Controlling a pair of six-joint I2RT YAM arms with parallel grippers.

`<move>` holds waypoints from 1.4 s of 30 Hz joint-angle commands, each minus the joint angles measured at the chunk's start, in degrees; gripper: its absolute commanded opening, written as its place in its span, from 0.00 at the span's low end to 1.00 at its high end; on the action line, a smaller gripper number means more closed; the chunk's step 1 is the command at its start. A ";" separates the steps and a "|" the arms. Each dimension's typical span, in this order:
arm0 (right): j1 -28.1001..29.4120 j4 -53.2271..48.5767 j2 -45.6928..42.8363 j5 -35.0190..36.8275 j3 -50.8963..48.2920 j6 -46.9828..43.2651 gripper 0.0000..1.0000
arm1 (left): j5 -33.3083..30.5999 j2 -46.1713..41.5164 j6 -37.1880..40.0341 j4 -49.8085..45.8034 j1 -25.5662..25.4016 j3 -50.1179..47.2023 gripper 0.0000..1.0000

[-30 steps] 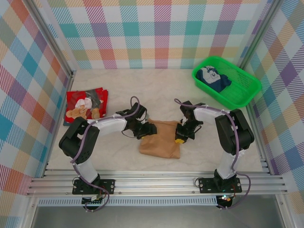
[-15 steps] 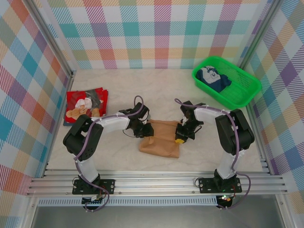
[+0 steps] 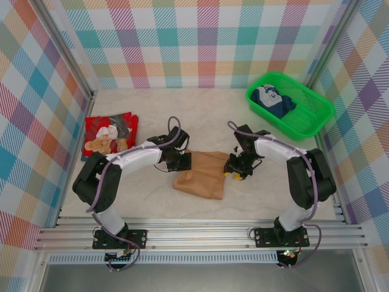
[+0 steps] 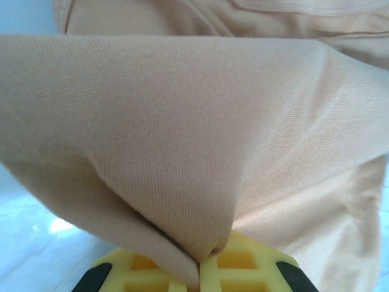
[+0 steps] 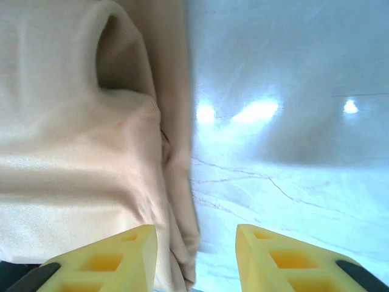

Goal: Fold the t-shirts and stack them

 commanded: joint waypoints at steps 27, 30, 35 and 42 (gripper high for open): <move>-2.97 -4.44 -2.01 -0.66 12.45 -5.67 0.37 | -31.20 -3.34 32.19 -21.01 13.90 26.29 0.00; -2.93 -4.56 -1.47 -1.36 12.99 -6.06 0.37 | -31.60 -2.72 34.09 -19.47 16.25 28.59 0.00; -2.99 -5.06 -0.81 -1.74 13.60 -7.25 0.36 | -32.42 -1.48 37.30 -18.76 21.35 33.94 0.00; -3.19 -6.77 -0.24 -2.10 14.17 -8.35 0.36 | -29.71 -2.12 43.06 -13.94 33.01 31.38 0.00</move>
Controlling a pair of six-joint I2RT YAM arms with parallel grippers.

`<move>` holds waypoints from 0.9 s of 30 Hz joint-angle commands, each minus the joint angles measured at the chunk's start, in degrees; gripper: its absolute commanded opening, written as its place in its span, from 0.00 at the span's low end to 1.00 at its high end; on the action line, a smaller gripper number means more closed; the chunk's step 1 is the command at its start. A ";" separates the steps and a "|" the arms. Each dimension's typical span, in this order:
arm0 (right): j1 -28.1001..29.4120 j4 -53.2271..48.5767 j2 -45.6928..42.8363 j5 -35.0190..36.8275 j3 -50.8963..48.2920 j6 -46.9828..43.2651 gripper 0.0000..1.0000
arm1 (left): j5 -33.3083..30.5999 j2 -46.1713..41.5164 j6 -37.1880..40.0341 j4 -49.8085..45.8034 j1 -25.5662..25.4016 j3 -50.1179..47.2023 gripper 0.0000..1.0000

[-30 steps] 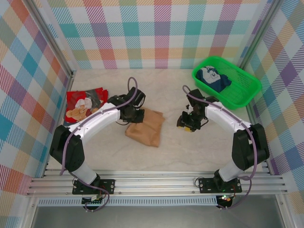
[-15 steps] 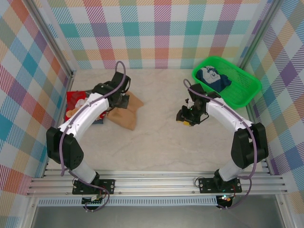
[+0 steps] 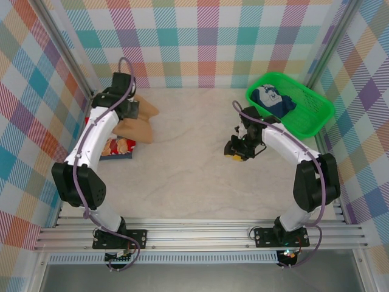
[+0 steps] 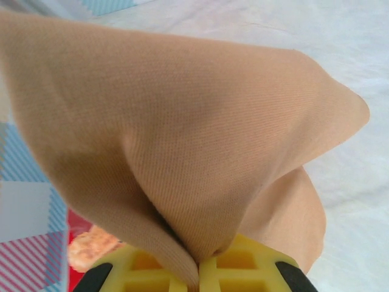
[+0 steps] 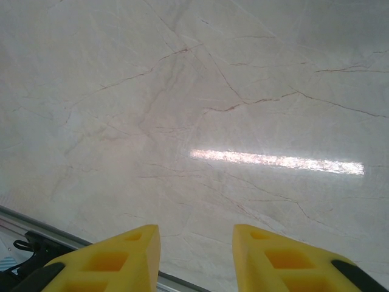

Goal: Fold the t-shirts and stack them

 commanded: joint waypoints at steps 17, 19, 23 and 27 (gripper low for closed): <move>-0.41 -3.53 1.23 -1.11 1.15 0.04 0.35 | -9.57 2.18 -11.04 5.39 13.19 -5.02 0.65; -0.42 -2.85 1.34 -1.18 0.51 0.49 0.35 | -8.29 -0.01 -16.91 2.73 13.32 -4.77 0.65; -0.43 -1.70 2.66 -1.62 0.24 0.71 0.35 | 4.84 -5.86 -39.22 -1.89 14.12 -12.47 0.80; -0.42 -0.15 4.02 -3.15 1.03 1.45 0.35 | 23.15 -14.94 -60.46 8.84 24.47 -32.78 0.85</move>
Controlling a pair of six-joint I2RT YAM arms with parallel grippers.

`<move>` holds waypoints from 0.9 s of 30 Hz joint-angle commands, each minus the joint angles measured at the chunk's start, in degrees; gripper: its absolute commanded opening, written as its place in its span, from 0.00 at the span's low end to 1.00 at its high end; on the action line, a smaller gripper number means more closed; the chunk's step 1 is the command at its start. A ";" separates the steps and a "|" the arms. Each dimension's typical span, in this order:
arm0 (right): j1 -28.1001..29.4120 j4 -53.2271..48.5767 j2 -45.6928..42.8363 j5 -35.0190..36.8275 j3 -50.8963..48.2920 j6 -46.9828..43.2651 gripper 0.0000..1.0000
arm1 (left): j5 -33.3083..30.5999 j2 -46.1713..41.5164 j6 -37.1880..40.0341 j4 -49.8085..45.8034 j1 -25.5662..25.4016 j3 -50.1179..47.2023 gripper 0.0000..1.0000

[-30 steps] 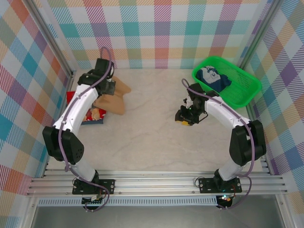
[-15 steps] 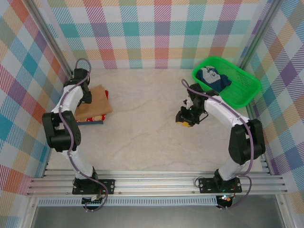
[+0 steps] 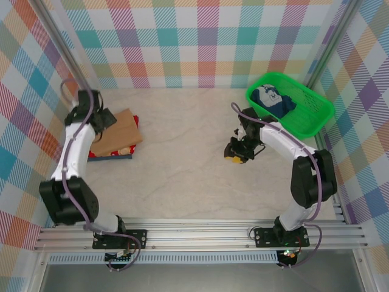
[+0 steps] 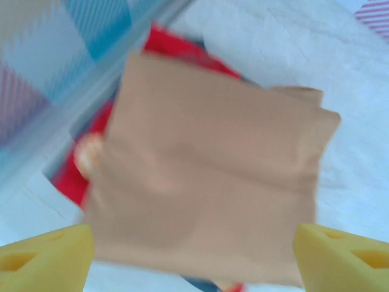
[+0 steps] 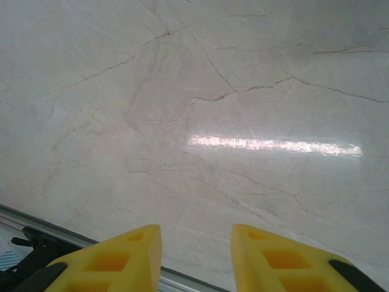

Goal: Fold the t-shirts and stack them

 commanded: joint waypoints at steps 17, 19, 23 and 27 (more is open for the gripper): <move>-1.26 8.10 2.43 -6.46 -3.96 2.81 0.35 | 23.25 5.35 -27.33 24.01 18.27 -19.91 0.66; -1.40 8.19 2.72 -6.57 -3.91 2.71 0.35 | 25.11 7.03 -27.93 26.40 18.37 -19.70 0.56; -1.57 8.19 3.46 -6.53 -3.53 3.14 0.35 | 24.72 7.27 -26.96 25.37 18.30 -19.96 0.54; -1.57 8.35 3.85 -6.65 -3.01 3.59 0.35 | 25.09 7.39 -26.38 26.80 18.31 -19.84 0.27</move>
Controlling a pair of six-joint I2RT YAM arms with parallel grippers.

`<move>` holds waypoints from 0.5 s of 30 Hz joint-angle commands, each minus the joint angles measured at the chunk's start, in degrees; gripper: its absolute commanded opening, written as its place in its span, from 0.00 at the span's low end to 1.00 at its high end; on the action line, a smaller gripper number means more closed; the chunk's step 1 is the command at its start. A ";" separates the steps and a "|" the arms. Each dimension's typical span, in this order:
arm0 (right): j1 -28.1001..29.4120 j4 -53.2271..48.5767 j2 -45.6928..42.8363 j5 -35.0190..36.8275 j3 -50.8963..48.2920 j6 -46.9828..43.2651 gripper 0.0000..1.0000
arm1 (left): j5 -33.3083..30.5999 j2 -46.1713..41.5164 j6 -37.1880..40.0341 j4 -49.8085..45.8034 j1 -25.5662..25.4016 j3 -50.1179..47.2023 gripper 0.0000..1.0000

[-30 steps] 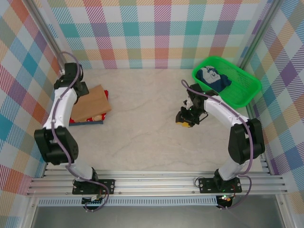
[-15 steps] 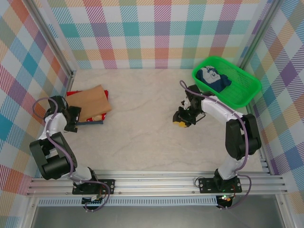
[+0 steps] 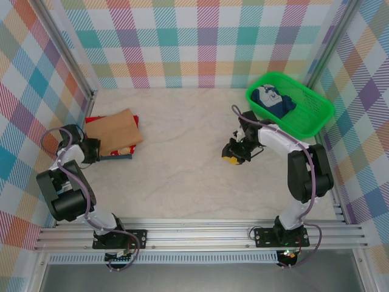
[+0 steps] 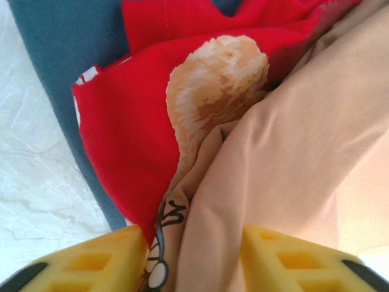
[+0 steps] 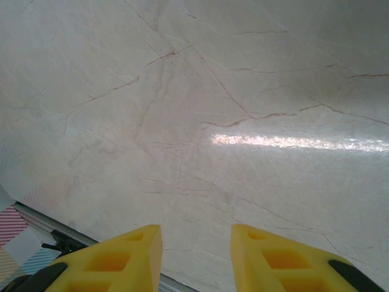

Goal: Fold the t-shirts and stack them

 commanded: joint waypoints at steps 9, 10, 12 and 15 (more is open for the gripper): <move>-0.44 -0.60 0.85 -1.42 1.21 0.64 0.35 | -1.30 2.61 8.46 -11.99 0.73 11.68 0.28; -0.44 -0.70 0.94 -1.35 1.21 0.63 0.35 | -0.92 3.12 8.87 -13.17 0.70 12.45 0.29; -0.43 -0.73 1.02 -1.33 1.37 0.48 0.35 | -0.44 3.58 9.24 -14.54 0.64 12.91 0.36; -0.43 -1.01 1.17 -1.24 1.65 0.22 0.35 | -0.23 3.27 9.11 -16.33 0.47 12.65 0.39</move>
